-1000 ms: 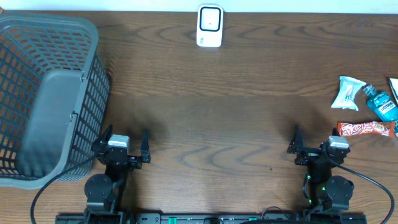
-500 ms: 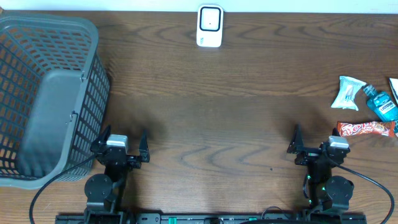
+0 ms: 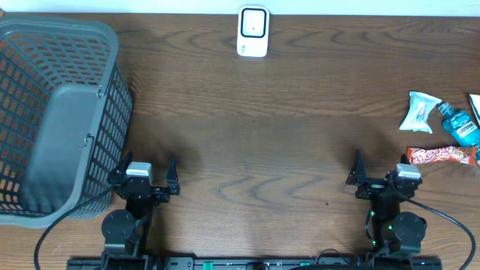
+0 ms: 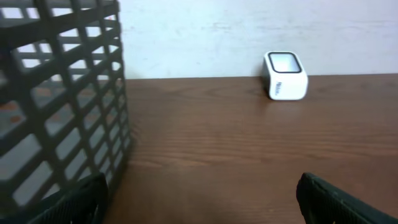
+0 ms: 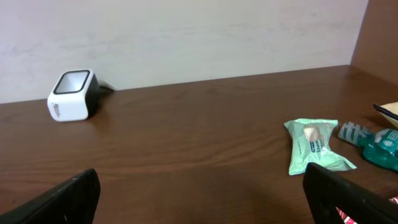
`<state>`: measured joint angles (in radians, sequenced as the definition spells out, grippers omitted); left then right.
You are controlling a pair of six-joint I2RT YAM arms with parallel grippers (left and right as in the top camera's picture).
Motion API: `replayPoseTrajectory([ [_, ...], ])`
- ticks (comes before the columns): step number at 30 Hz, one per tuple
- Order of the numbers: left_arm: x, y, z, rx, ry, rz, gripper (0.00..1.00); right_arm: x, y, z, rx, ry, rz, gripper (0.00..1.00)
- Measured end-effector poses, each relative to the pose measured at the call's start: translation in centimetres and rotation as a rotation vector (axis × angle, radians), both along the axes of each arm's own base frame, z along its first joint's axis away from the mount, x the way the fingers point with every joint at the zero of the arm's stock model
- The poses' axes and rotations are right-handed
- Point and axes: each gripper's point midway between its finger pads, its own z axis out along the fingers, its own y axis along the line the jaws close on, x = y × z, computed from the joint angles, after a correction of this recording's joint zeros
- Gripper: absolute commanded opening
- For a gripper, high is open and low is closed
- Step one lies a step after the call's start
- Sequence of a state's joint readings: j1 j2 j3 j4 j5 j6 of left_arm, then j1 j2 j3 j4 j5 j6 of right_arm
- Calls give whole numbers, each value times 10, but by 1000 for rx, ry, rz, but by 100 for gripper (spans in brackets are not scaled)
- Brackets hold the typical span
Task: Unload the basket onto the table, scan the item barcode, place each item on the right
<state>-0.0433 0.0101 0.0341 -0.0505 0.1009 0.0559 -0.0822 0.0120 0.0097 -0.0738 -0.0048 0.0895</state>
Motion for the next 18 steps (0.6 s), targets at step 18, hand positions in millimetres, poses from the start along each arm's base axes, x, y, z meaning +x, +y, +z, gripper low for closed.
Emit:
replayPoseTrajectory([
  [18, 0, 6, 0, 0, 0, 24, 97, 0, 0, 0, 0, 0, 0, 99],
])
